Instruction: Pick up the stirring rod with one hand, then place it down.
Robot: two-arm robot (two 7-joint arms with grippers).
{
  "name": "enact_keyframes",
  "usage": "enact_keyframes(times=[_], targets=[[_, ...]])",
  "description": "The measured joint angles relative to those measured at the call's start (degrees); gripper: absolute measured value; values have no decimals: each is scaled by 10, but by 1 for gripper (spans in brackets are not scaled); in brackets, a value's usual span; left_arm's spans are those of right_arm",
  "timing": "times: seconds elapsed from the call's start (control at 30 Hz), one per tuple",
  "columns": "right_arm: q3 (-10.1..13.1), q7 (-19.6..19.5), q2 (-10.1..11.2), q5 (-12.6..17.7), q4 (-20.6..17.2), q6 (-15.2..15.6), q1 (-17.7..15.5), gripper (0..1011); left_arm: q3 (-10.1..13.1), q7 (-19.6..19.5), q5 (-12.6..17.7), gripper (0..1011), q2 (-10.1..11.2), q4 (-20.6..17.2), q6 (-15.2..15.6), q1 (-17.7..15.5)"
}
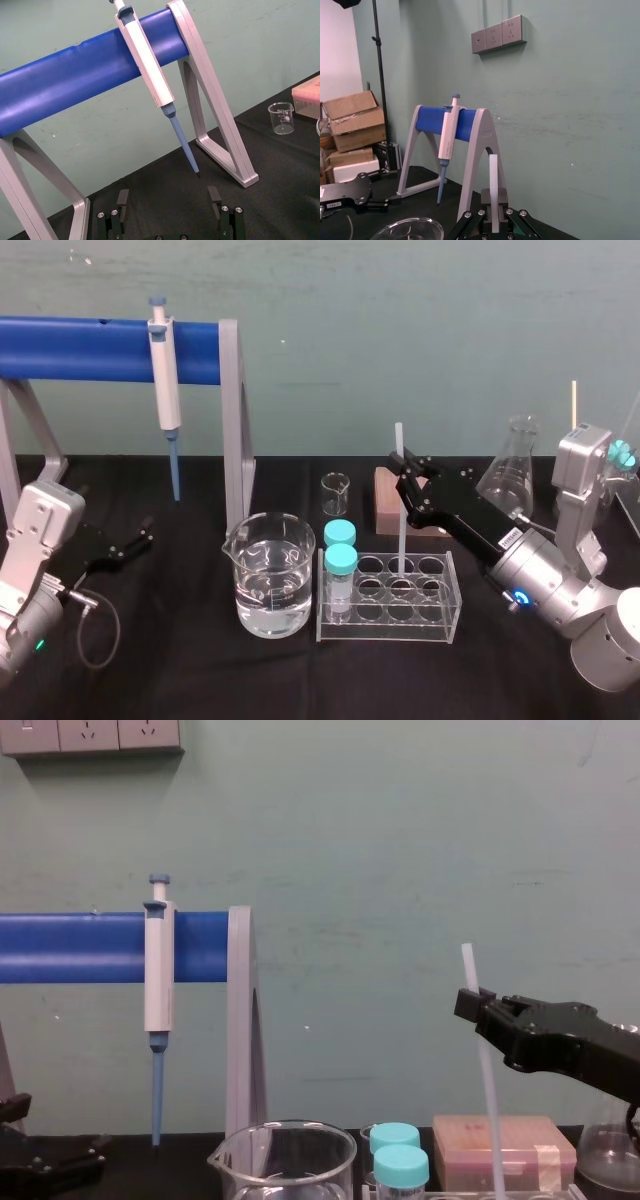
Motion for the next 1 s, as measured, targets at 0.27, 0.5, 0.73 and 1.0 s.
enact_keyframes(times=[0.27,0.5,0.73,1.0], targets=[[1,-4,-9,-8,14,-12,-3,69,0,0,0,1000,0,0,0,0],[8,-5,-21,-12,34,-42,-9,69,0,0,0,1000,0,0,0,0],[12,-3,-29,-13,47,-46,-13,69,0,0,0,1000,0,0,0,0],[14,-8,-34,-23,61,-40,-13,69,0,0,0,1000,0,0,0,0]])
